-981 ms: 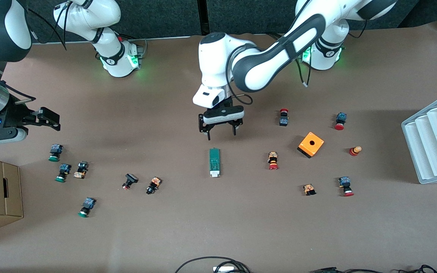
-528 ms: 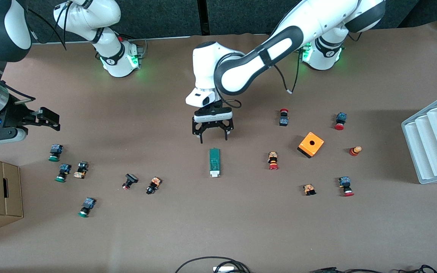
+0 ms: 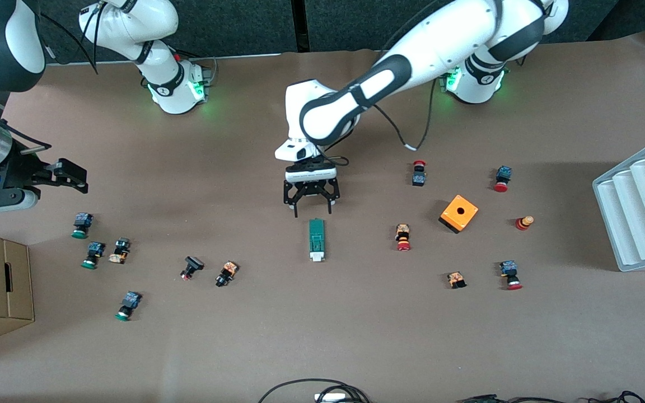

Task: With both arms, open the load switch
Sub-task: 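Move the left gripper down over the green load switch, then grasp the green switch with the left gripper while the right gripper approaches, then lower the right gripper onto the white lever of the switch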

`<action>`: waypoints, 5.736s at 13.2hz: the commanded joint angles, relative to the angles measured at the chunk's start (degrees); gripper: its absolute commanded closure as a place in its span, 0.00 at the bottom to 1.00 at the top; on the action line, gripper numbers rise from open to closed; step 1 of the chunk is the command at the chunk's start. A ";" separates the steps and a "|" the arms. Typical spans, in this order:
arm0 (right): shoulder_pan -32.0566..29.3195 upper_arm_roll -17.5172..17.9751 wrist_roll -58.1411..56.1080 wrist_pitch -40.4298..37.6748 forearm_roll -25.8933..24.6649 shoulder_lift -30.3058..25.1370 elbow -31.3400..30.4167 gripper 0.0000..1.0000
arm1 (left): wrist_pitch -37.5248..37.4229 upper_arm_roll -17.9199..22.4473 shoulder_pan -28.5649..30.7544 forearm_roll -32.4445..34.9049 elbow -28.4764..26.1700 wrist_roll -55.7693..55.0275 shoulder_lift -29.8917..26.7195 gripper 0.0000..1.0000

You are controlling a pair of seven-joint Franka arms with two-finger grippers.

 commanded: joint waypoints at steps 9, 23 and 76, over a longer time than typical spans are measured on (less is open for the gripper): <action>-0.93 -0.56 -1.98 0.24 -0.59 6.30 1.33 0.00 | -10.94 12.70 -14.83 18.90 2.63 -19.82 10.65 0.01; 9.95 -0.12 32.76 2.70 13.37 26.84 15.99 0.00 | -13.33 14.19 -15.80 24.88 3.24 -19.48 13.82 0.29; 38.01 -11.90 107.34 29.51 45.38 57.19 27.70 0.42 | -13.33 15.07 -16.24 25.32 3.15 -19.31 13.82 0.36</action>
